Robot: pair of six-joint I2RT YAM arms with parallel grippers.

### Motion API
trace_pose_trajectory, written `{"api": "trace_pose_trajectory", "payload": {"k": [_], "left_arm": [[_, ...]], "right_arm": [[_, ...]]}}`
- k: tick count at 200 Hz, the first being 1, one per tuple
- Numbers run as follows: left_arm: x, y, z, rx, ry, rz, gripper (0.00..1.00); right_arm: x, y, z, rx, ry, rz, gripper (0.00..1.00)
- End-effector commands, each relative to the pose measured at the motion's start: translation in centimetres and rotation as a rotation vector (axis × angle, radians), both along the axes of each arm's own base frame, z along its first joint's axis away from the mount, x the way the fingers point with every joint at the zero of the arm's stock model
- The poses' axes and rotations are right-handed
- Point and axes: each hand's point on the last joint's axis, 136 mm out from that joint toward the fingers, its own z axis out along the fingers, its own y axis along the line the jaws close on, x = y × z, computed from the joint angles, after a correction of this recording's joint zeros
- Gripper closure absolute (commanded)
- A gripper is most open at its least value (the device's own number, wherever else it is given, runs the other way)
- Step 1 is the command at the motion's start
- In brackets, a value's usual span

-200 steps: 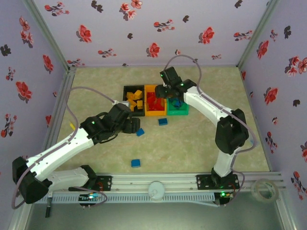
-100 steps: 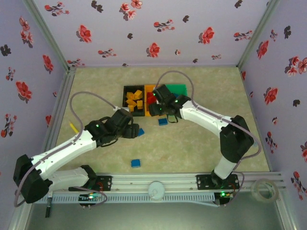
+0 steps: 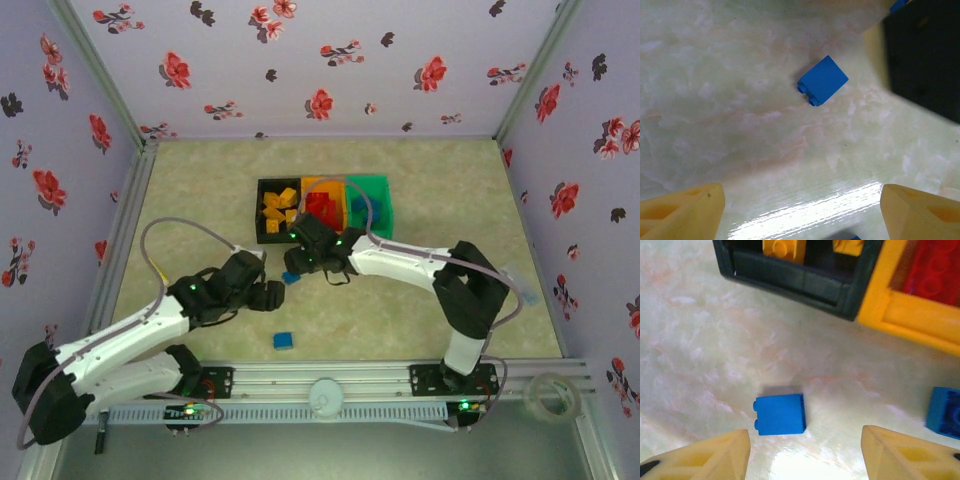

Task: Sort the legos into containers by color

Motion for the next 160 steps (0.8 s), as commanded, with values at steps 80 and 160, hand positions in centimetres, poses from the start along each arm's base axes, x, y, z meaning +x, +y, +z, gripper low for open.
{"api": "trace_pose_trajectory", "payload": {"k": [80, 160], "left_arm": [[-1.3, 1.2, 0.1, -0.03, 0.009, 0.018, 0.18], [-1.4, 1.2, 0.5, -0.022, 0.006, 0.008, 0.18]], "right_arm": [[-1.3, 2.4, -5.8, -0.083, 0.056, 0.024, 0.32], [-0.8, 3.3, -6.8, -0.114, 0.066, 0.048, 0.37]]}}
